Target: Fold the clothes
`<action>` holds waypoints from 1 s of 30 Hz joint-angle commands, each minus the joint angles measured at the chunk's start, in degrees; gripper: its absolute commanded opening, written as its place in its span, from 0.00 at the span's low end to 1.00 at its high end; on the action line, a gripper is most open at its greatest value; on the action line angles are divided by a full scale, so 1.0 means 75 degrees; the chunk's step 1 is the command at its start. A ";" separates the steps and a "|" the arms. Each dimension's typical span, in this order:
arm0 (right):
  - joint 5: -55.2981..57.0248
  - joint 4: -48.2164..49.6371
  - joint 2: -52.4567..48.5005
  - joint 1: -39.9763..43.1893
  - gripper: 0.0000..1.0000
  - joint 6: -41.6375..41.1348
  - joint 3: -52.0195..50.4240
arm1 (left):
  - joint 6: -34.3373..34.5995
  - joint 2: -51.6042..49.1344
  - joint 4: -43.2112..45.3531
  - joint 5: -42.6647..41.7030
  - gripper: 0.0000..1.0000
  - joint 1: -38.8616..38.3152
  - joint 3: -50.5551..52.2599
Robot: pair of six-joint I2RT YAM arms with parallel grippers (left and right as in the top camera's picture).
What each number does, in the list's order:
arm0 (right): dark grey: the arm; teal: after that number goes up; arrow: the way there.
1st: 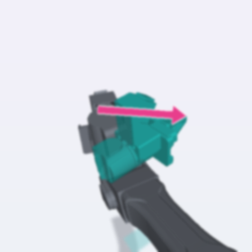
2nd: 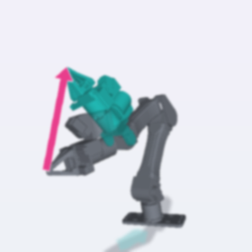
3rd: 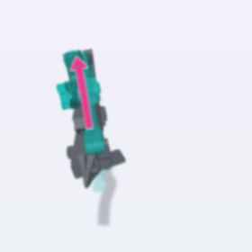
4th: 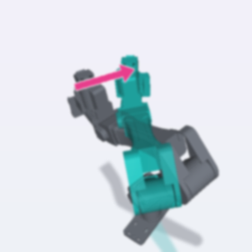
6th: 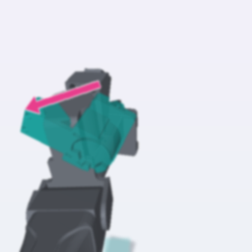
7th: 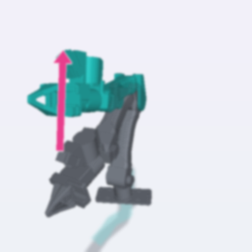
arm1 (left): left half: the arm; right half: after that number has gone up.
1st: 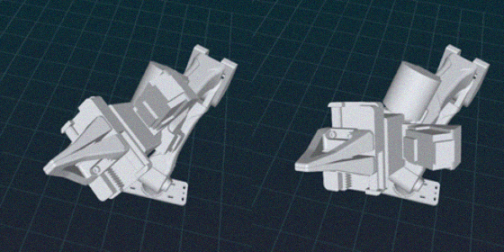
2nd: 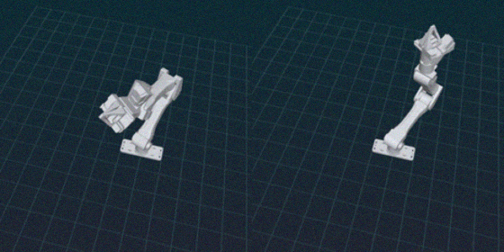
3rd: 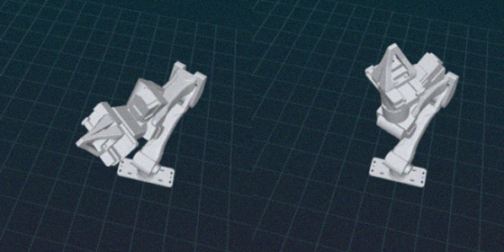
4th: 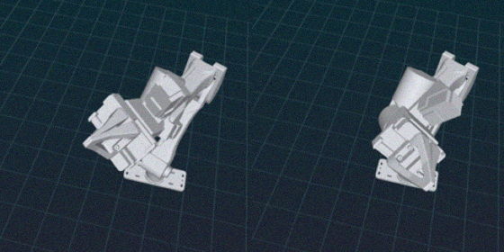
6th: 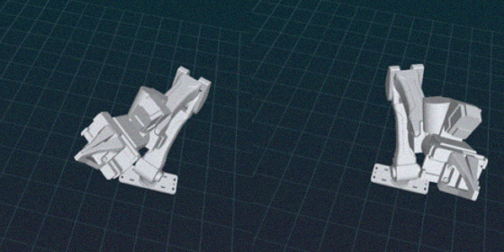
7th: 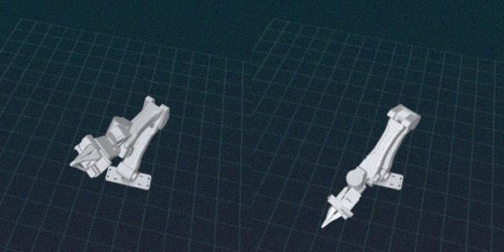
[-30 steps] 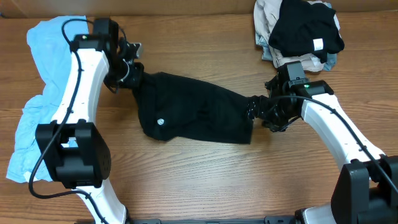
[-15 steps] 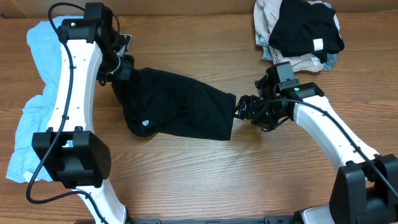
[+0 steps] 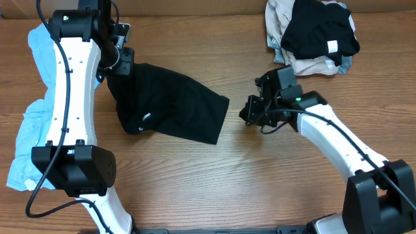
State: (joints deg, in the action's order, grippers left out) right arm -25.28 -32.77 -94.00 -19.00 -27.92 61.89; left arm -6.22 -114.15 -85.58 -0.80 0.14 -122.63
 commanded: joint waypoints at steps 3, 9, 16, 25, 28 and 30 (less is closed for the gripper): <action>-0.0055 0.1396 -0.0335 -0.0487 0.04 -0.1134 -0.0338 | 0.0146 0.0032 0.0213 -0.0090 0.04 -0.0428 -0.0213; -0.0125 0.2734 -0.1075 -0.0915 0.04 -0.1789 -0.0338 | 0.0335 0.0020 0.0621 -0.0099 0.04 -0.0895 -0.0198; -0.0254 0.2780 -0.1247 -0.0615 0.04 -0.1903 -0.0326 | 0.0731 -0.0254 0.1204 -0.0906 0.04 -0.1781 -0.0003; -0.1370 0.1868 0.0058 0.1297 0.04 -0.1533 -0.0321 | 0.1408 -0.1521 0.1040 -0.1105 0.04 -0.2990 0.0000; -0.1475 0.1390 0.0539 0.1950 0.04 -0.1239 -0.0321 | 0.1405 -0.1947 0.1105 -0.1443 0.07 -0.3424 0.0000; -0.1510 0.1096 0.0752 0.2296 0.04 -0.1029 -0.0321 | 0.1405 -0.2157 0.1180 -0.1431 0.40 -0.3666 0.0000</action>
State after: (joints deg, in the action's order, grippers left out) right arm -34.17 -22.65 -92.20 -4.75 -39.07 59.44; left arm 3.20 -128.11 -77.30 -8.58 -24.27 -122.58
